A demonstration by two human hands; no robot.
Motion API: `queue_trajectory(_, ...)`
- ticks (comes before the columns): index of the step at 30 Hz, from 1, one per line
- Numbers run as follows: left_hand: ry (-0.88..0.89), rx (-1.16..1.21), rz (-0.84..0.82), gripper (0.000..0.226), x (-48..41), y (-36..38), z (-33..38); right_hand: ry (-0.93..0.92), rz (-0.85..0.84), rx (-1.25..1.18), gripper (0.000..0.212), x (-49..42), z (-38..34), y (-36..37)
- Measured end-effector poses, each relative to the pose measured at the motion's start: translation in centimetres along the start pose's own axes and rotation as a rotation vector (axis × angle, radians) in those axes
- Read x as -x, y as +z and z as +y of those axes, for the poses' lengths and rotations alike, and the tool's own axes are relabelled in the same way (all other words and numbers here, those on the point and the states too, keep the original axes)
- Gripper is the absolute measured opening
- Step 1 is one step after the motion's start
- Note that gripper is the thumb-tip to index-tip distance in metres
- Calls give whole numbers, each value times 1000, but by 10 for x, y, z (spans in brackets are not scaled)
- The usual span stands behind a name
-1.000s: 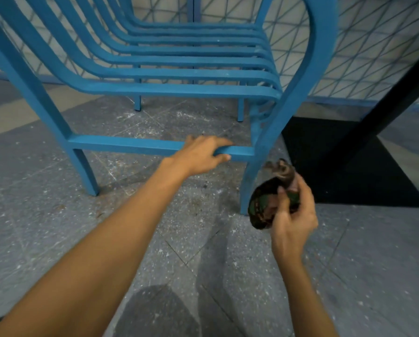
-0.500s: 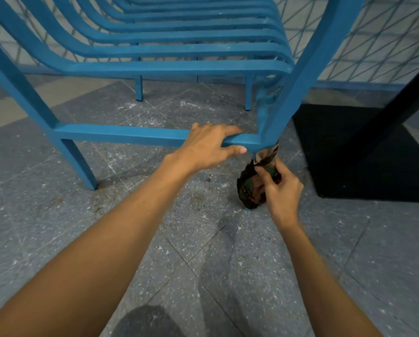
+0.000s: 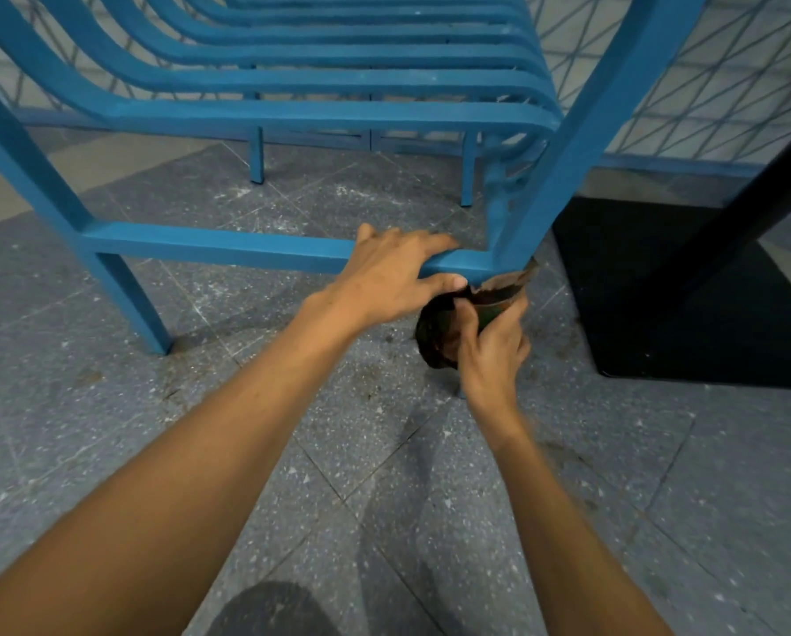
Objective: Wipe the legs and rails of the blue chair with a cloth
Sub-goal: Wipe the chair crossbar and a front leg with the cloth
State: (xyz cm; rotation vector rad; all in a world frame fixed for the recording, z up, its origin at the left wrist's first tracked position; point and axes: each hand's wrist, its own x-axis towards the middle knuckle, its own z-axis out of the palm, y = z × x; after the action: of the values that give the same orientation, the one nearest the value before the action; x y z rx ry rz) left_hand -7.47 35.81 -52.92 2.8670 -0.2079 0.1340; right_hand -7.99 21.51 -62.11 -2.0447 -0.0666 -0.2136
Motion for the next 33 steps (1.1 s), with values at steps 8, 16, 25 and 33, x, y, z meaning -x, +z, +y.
queue_trajectory(8,-16,3,-15,49,-2,1,1,77,-112,45,78,7,42,11)
queue_trajectory(16,-13,37,-12,46,-3,-2,-1,-40,-47,-256,47,-11,2,-5)
queue_trajectory(25,-6,-109,86,49,6,8,6,13,-25,-105,70,4,47,21)
queue_trajectory(33,-1,-111,103,50,6,8,6,128,-68,-200,33,-7,28,5)
